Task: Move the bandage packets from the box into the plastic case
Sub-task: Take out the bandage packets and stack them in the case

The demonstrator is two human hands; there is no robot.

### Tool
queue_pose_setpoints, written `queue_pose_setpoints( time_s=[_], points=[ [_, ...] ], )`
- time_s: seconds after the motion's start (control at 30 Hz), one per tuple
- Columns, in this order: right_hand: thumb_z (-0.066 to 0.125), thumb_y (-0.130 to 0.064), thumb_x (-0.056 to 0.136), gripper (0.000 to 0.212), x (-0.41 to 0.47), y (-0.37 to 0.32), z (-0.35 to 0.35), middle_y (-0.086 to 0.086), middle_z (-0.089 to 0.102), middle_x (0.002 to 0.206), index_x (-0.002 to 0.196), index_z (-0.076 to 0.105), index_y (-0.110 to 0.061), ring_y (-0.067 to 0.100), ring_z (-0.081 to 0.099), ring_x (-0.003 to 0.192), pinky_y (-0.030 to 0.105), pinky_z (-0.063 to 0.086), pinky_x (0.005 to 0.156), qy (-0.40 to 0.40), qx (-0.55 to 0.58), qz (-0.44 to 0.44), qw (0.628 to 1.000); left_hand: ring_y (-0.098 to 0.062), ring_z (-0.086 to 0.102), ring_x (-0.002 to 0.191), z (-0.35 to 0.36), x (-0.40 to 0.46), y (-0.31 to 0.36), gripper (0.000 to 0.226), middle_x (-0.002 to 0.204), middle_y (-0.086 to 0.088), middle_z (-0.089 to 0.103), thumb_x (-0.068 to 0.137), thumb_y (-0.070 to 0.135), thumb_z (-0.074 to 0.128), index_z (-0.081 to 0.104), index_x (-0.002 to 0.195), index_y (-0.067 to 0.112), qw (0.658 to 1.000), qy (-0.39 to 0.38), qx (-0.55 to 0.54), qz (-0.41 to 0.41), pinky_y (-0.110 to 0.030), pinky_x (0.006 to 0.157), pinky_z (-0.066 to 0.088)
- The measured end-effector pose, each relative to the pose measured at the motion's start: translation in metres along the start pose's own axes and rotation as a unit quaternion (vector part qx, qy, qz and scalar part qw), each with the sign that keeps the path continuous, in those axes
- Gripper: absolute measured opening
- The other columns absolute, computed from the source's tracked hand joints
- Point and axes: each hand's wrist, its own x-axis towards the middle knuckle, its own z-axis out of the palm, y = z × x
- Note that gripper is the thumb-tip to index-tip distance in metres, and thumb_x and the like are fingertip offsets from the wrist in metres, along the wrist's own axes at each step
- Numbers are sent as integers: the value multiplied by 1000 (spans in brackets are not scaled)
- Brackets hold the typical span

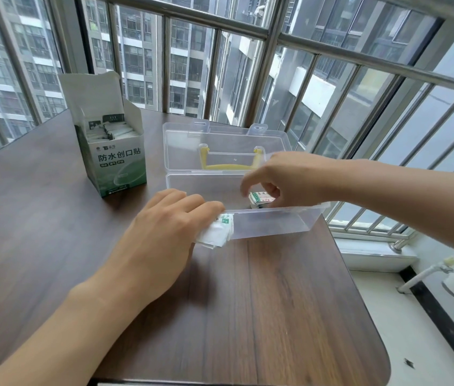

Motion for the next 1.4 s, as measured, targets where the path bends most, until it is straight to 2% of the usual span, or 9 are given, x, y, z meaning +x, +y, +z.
queue_pose_setpoints(
  time_s=[0.1, 0.27, 0.53, 0.73, 0.8, 0.9, 1.03, 1.2, 1.4],
  points=[
    [48, 4, 82, 74, 9, -2, 4, -4, 44, 57, 130, 60, -50, 13, 35, 53, 23, 30, 48, -51, 13, -34, 998, -33, 59, 77, 0, 0, 1, 55, 82, -1, 63, 72, 9, 25, 65, 109, 16, 1000, -1, 5, 3, -44, 74, 53],
    [65, -13, 86, 42, 16, 14, 4, -9, 46, 54, 115, 73, -42, 8, 39, 48, 18, 30, 47, -36, -22, -36, 998, -31, 58, 79, -1, 3, -2, 55, 84, 1, 63, 72, 9, 24, 64, 109, 18, 1000, -7, 6, -9, -42, 77, 50],
    [51, 1, 83, 61, 17, 11, 7, -9, 47, 56, 123, 68, -42, 9, 41, 51, 28, 37, 52, -24, -35, -39, 998, -29, 59, 81, 0, 4, -7, 55, 85, 4, 65, 72, 10, 26, 65, 109, 21, 1000, -10, 4, -10, -34, 87, 43],
    [77, -12, 85, 30, 8, 19, -1, -8, 59, 59, 106, 75, -34, 7, 48, 49, 12, 39, 51, 22, 171, 10, 985, -25, 58, 79, -6, 7, -11, 53, 87, 6, 69, 74, 8, 35, 68, 112, 23, 1000, 1, -20, -21, -25, 92, 33],
    [76, -25, 89, 10, -2, 20, -6, -6, 66, 61, 98, 76, -27, 3, 54, 49, 13, 44, 53, 39, 261, 30, 964, -26, 64, 83, -7, 6, -13, 56, 92, 6, 72, 70, 2, 44, 68, 117, 22, 999, -11, -31, -29, -31, 96, 38],
    [68, -31, 94, 13, -18, 12, 0, 0, 71, 68, 92, 76, -22, 10, 58, 54, 24, 50, 56, 59, 339, 45, 938, -22, 66, 94, -8, 3, -16, 59, 104, 7, 73, 72, 3, 49, 66, 125, 22, 997, -22, -71, -29, -42, 95, 47],
    [67, -34, 93, 17, -27, 3, 18, -5, 70, 67, 85, 77, -23, 23, 63, 64, 42, 55, 65, 145, 345, 64, 925, -10, 57, 99, -9, -1, -11, 55, 109, 12, 70, 77, 3, 52, 65, 126, 22, 991, 24, -125, -26, -38, 90, 44],
    [68, -33, 94, 17, -32, 2, 23, -8, 67, 65, 84, 77, -23, 13, 60, 61, 40, 56, 64, 214, 310, 75, 923, -10, 68, 87, -17, 2, 3, 20, 97, 17, 72, 96, 17, 56, 73, 108, 18, 956, 147, -236, -91, -28, 77, 50],
    [67, -30, 95, 20, -30, 1, 17, 0, 66, 65, 81, 75, -19, 22, 58, 63, 42, 53, 64, 240, 288, 85, 923, -3, 69, 89, -32, 14, 7, 18, 88, 17, 74, 99, 30, 56, 73, 104, 25, 910, 193, -323, -176, -15, 81, 49]
  ],
)
